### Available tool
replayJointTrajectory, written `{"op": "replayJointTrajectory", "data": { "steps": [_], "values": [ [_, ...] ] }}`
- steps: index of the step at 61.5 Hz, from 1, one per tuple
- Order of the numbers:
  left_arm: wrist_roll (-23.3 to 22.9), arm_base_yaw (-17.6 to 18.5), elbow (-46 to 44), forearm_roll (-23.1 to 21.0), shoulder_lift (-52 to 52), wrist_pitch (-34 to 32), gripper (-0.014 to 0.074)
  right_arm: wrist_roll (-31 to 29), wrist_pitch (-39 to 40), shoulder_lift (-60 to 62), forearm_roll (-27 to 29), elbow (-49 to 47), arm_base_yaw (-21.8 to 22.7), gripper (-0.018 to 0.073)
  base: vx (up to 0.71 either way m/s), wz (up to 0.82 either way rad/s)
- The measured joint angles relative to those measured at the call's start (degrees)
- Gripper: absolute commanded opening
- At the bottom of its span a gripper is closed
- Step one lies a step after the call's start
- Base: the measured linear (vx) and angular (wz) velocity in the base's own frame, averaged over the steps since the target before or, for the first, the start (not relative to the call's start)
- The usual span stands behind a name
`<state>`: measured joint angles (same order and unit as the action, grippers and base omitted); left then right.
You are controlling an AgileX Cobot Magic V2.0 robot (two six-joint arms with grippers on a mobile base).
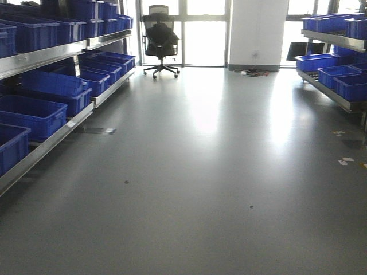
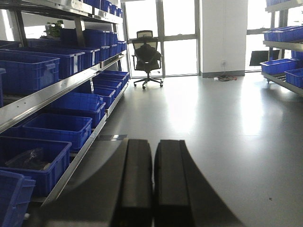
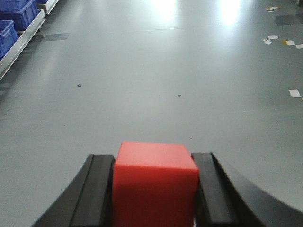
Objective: Pick red cube and place on left shelf
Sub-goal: 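Drive down the aisle toward the shelf rack of blue bins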
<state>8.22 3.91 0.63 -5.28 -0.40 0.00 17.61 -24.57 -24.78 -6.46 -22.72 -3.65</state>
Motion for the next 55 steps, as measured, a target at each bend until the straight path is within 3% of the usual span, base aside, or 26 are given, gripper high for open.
{"op": "replayJointTrajectory", "data": {
  "steps": [27, 55],
  "values": [
    [0.0, 0.0, 0.0, 0.0, 0.0, 0.0, 0.0106, 0.0, -0.23, 0.0, 0.0, 0.06, 0.0, 0.0058, 0.08, -0.01],
    [0.0, 0.0, 0.0, 0.0, 0.0, 0.0, 0.0106, 0.0, -0.33, 0.0, 0.0, 0.06, 0.0, 0.0058, 0.29, 0.12]
  ]
}}
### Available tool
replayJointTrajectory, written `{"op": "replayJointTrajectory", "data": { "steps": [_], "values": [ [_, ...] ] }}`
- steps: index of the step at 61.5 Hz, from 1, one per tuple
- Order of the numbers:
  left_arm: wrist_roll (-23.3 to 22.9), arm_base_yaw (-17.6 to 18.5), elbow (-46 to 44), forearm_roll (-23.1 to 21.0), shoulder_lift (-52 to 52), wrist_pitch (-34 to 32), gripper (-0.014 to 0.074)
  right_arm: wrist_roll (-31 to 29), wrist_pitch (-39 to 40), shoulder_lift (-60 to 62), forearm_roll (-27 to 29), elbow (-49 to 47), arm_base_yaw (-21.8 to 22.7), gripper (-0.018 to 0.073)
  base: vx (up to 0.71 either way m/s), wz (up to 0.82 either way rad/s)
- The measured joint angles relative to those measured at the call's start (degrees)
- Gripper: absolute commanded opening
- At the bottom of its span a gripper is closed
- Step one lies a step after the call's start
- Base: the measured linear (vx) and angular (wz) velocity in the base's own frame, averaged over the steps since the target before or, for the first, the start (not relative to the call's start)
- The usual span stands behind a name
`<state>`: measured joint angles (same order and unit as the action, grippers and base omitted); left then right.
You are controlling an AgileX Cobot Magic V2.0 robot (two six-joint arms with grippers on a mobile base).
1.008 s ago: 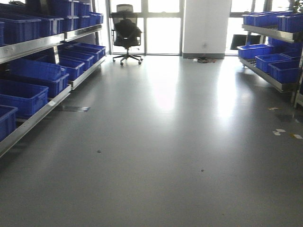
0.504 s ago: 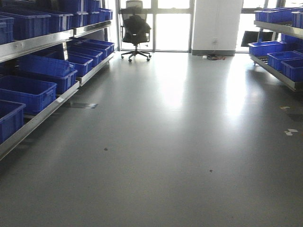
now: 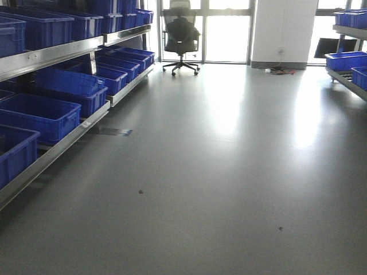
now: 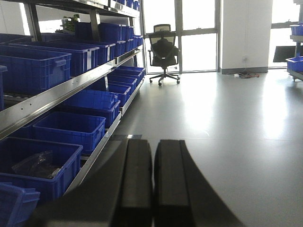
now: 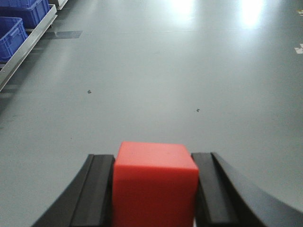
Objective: Pick red cube and place on left shelf
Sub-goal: 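Drive down the aisle toward the shelf rack of blue bins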
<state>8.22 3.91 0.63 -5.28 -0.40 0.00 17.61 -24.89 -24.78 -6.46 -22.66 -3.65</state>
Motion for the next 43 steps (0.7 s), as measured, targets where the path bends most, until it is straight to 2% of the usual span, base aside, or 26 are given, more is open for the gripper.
{"op": "replayJointTrajectory", "data": {
  "steps": [21, 43],
  "values": [
    [0.0, 0.0, 0.0, 0.0, 0.0, 0.0, 0.0106, 0.0, 0.0, 0.0, 0.0, 0.0, 0.0, 0.0058, 0.46, 0.02],
    [0.0, 0.0, 0.0, 0.0, 0.0, 0.0, 0.0106, 0.0, 0.0, 0.0, 0.0, 0.0, 0.0, 0.0058, 0.58, -0.08]
  ]
}}
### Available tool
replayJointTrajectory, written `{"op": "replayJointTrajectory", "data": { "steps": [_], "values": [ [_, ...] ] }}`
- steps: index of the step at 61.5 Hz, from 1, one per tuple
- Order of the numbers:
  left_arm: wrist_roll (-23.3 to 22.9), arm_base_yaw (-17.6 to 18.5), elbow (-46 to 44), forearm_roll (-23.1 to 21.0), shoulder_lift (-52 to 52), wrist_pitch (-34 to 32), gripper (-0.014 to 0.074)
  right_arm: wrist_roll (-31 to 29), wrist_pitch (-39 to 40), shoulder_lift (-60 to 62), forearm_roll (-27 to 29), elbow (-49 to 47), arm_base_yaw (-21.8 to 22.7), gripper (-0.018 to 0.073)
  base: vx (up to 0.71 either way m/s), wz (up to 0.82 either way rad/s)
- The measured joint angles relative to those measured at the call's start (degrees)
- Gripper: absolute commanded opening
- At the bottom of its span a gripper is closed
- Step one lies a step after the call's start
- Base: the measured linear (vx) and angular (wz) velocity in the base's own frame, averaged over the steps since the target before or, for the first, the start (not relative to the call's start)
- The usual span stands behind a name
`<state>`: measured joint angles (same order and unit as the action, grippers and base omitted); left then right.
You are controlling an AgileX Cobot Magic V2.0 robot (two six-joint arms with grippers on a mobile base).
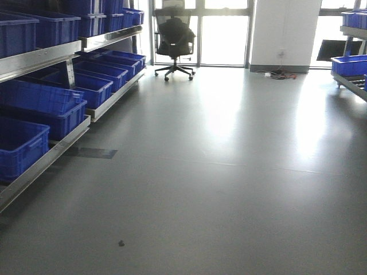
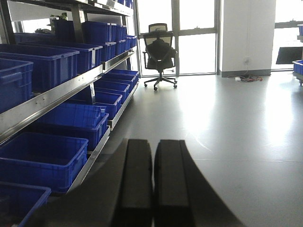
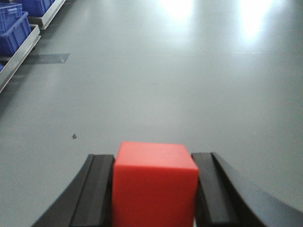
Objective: Pick red cube and place on left shelf
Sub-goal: 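Drive down the aisle toward the shelf rack of blue bins, then turn and approach the shelf rack with blue bins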
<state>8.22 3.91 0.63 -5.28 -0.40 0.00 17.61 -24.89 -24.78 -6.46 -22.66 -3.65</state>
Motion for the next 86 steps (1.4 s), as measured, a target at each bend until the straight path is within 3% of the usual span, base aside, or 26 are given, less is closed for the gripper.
{"op": "replayJointTrajectory", "data": {
  "steps": [56, 86],
  "values": [
    [0.0, 0.0, 0.0, 0.0, 0.0, 0.0, 0.0106, 0.0, -0.04, 0.0, 0.0, 0.0, 0.0, 0.0058, 0.68, 0.08],
    [0.0, 0.0, 0.0, 0.0, 0.0, 0.0, 0.0106, 0.0, -0.04, 0.0, 0.0, 0.0, 0.0, 0.0058, 0.62, 0.47]
  ]
}}
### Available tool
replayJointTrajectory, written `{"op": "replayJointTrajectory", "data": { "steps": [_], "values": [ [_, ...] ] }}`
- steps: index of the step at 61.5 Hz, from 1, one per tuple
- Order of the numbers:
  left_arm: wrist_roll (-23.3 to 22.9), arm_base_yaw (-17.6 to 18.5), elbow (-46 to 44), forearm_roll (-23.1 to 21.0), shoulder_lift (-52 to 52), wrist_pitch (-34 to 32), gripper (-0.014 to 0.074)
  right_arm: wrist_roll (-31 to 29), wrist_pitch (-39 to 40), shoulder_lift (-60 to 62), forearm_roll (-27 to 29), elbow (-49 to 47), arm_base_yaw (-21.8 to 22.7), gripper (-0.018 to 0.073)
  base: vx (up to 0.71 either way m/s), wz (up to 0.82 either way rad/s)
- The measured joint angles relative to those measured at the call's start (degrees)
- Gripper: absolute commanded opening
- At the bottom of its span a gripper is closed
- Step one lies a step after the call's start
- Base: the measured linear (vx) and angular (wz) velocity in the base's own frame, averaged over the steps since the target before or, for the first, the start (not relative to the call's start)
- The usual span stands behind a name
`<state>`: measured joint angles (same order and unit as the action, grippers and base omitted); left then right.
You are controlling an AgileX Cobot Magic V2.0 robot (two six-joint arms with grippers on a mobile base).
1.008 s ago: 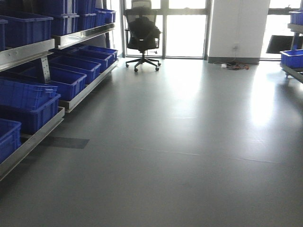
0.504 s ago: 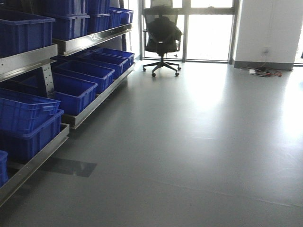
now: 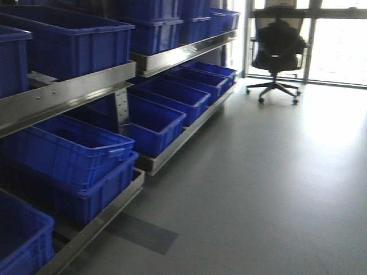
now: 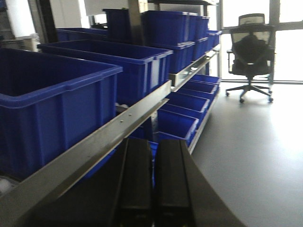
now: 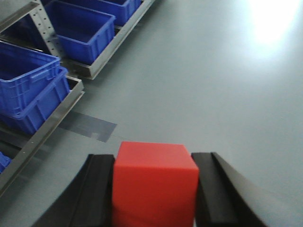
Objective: Pick red cube and place on left shelf
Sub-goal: 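Turn and approach the shelf rack with blue bins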
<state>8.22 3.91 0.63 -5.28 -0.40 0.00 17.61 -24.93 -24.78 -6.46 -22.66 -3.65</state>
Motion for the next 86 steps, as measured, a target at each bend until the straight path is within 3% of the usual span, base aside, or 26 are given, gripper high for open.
{"op": "replayJointTrajectory", "data": {
  "steps": [45, 86],
  "values": [
    [0.0, 0.0, 0.0, 0.0, 0.0, 0.0, 0.0106, 0.05, 0.0, 0.0, 0.0, 0.06, 0.0, 0.0058, 0.43, 0.76],
    [0.0, 0.0, 0.0, 0.0, 0.0, 0.0, 0.0106, 0.05, 0.0, 0.0, 0.0, 0.06, 0.0, 0.0058, 0.12, 0.59]
  ]
}}
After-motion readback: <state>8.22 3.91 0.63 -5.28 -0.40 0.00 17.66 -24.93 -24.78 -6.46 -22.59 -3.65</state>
